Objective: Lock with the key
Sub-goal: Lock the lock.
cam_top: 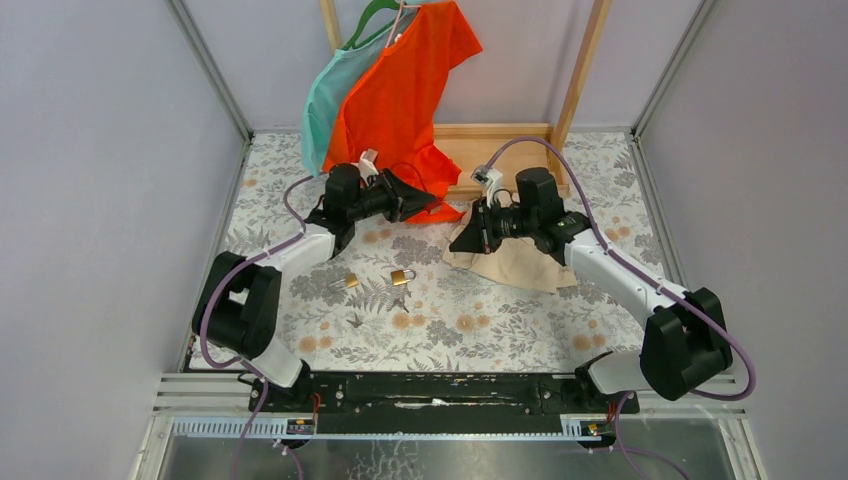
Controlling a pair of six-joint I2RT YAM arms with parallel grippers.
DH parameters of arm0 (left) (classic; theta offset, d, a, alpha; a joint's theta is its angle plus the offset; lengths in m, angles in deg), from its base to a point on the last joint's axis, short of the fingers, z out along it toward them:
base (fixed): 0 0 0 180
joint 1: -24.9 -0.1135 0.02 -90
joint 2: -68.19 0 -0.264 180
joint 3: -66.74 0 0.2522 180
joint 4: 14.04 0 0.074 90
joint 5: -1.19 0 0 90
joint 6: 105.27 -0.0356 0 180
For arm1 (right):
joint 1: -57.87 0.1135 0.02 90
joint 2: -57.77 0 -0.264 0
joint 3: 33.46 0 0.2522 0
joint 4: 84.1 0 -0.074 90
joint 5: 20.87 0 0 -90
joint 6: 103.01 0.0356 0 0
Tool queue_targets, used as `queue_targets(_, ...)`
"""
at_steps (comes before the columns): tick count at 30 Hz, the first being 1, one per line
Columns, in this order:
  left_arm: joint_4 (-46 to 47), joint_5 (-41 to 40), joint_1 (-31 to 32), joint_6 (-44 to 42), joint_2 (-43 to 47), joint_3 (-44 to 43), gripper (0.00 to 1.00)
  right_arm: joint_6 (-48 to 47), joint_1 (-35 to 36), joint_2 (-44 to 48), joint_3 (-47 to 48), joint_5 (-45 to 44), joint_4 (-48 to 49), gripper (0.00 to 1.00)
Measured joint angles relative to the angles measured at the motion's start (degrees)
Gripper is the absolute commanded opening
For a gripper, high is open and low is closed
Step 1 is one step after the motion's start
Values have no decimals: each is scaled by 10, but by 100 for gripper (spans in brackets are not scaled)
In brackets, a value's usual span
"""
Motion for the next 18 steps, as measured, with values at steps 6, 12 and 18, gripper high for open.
queue_targets(6,0,-2,1,-2,0,0,0,-2,-4,1,0,9,-2,0)
queue_targets(12,0,-2,8,-23,1,0,0,-41,-40,24,5,-9,-38,0)
queue_targets(18,-12,7,72,-90,12,0,0,-127,-70,73,33,-54,-103,0)
